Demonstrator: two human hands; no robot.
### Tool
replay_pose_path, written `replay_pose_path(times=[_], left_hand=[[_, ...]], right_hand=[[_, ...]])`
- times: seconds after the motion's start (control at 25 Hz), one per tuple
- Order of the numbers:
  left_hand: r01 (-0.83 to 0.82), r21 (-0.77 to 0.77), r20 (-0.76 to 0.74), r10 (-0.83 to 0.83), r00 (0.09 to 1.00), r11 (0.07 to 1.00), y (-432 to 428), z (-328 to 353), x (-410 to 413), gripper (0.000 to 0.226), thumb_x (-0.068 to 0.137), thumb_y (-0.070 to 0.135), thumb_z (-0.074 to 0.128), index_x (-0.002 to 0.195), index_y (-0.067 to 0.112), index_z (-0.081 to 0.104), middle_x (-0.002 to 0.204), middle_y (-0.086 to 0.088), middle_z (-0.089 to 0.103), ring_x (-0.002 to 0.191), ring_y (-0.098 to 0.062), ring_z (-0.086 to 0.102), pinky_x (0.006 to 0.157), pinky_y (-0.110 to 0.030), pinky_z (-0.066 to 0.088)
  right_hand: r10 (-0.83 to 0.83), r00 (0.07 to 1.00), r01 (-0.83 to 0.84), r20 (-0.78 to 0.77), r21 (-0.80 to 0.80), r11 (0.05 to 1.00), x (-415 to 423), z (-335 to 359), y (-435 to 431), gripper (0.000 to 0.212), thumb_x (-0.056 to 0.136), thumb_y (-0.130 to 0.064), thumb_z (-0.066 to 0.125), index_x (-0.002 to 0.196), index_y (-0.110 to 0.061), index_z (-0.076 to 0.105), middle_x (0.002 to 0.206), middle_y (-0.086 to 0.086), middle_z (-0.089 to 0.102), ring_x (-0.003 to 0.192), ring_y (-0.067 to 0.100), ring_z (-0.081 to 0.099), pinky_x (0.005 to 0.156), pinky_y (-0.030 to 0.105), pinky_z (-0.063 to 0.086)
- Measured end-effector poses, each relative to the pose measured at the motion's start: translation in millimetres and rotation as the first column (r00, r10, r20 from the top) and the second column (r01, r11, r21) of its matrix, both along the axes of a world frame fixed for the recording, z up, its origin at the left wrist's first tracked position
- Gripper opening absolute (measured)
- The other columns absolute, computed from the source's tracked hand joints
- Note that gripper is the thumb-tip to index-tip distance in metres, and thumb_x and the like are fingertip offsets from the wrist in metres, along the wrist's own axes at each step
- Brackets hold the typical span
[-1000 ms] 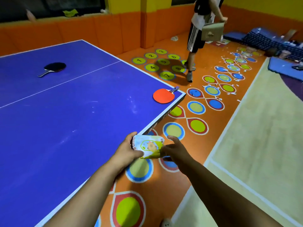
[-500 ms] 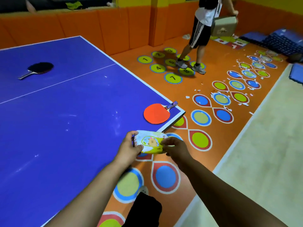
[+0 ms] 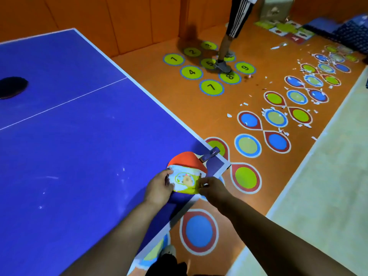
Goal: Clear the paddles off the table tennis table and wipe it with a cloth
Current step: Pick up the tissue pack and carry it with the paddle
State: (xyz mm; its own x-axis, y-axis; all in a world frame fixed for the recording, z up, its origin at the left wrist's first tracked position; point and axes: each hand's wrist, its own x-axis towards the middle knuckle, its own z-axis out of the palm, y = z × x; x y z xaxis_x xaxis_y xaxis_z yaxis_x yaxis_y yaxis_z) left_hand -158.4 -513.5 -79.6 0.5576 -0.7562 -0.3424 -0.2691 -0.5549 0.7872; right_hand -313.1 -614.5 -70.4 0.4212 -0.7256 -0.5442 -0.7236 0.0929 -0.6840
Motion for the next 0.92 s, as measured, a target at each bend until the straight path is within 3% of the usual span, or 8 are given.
replay_pose_path(times=[0.16,0.24,0.32,0.4,0.48,0.6,0.72,0.92], left_hand=[[-0.013,0.043,-0.008,0.014,1.000,0.999,-37.2,-19.4,12.1,0.045,0.083,0.001,0.059,0.125,0.015,0.056,0.126,-0.003,0.058,0.116,-0.021,0.054,0.097,-0.026,0.041],[-0.004,0.101,0.058,-0.002,0.998,0.995,-50.2,-27.1,14.5,0.045,0.081,0.000,0.059,0.123,0.014,0.058,0.126,-0.004,0.057,0.116,-0.022,0.052,0.095,-0.023,0.035],[-0.003,0.178,0.229,-0.038,0.973,0.984,-61.2,-32.4,15.3,0.040,0.076,0.006,0.062,0.115,0.017,0.064,0.119,-0.005,0.060,0.113,-0.024,0.051,0.094,-0.023,0.030],[-0.076,0.203,0.378,-0.007,0.926,0.976,-80.2,-31.8,16.4,0.034,0.074,0.015,0.065,0.107,0.021,0.067,0.112,-0.002,0.063,0.111,-0.025,0.049,0.093,-0.026,0.030],[-0.142,0.147,0.436,0.065,0.898,0.979,-115.8,-19.7,12.7,0.030,0.075,0.016,0.065,0.104,0.022,0.067,0.108,-0.002,0.064,0.111,-0.025,0.048,0.092,-0.029,0.033],[-0.124,0.061,0.470,0.081,0.879,0.990,-193.1,3.7,-1.1,0.023,0.080,0.015,0.064,0.103,0.020,0.067,0.102,-0.002,0.066,0.107,-0.023,0.049,0.089,-0.027,0.035],[-0.152,-0.008,0.460,0.139,0.877,0.988,-269.6,18.8,-27.5,0.021,0.081,0.013,0.063,0.100,0.019,0.068,0.099,-0.002,0.067,0.104,-0.023,0.050,0.086,-0.025,0.035],[-0.311,-0.066,0.444,0.307,0.841,0.948,-359.5,33.8,-60.6,0.020,0.081,0.009,0.062,0.097,0.017,0.070,0.100,-0.001,0.067,0.103,-0.021,0.052,0.084,-0.022,0.036]], right_hand=[[-0.014,1.000,0.012,0.020,0.073,0.997,10.3,-11.7,-39.3,0.030,0.082,0.013,0.055,0.109,0.002,0.060,0.091,0.011,0.055,0.074,0.017,0.050,0.053,0.017,0.039],[0.074,0.995,-0.079,0.061,0.079,0.994,11.1,-18.3,-58.2,0.030,0.081,0.008,0.060,0.110,0.001,0.061,0.095,0.009,0.061,0.079,0.018,0.059,0.066,0.018,0.050],[0.216,0.972,-0.222,0.089,0.062,0.973,9.6,-21.8,-77.6,0.027,0.077,0.000,0.064,0.100,-0.013,0.069,0.098,0.004,0.067,0.093,0.023,0.065,0.085,0.036,0.053],[0.349,0.933,-0.354,0.083,0.051,0.934,11.5,-19.8,-103.9,0.024,0.080,-0.003,0.059,0.090,-0.023,0.069,0.094,-0.001,0.066,0.093,0.018,0.063,0.087,0.033,0.051],[0.438,0.897,-0.440,0.064,0.014,0.898,15.0,-11.3,-140.5,0.025,0.087,0.000,0.053,0.094,-0.017,0.070,0.089,-0.004,0.064,0.087,0.011,0.059,0.079,0.018,0.047],[0.475,0.875,-0.475,0.090,-0.032,0.880,18.0,0.2,-210.8,0.027,0.088,0.002,0.053,0.092,-0.021,0.065,0.080,-0.003,0.060,0.080,0.014,0.056,0.076,0.023,0.046],[0.527,0.847,-0.521,0.066,-0.088,0.849,9.8,18.9,-294.3,0.025,0.088,0.001,0.053,0.105,-0.009,0.068,0.079,-0.005,0.061,0.071,0.005,0.055,0.064,0.010,0.039],[0.695,0.716,-0.692,-0.064,-0.190,0.696,2.3,38.9,-420.2,0.027,0.090,-0.010,0.054,0.113,-0.013,0.068,0.110,0.004,0.070,0.101,0.018,0.063,0.079,0.022,0.043]])
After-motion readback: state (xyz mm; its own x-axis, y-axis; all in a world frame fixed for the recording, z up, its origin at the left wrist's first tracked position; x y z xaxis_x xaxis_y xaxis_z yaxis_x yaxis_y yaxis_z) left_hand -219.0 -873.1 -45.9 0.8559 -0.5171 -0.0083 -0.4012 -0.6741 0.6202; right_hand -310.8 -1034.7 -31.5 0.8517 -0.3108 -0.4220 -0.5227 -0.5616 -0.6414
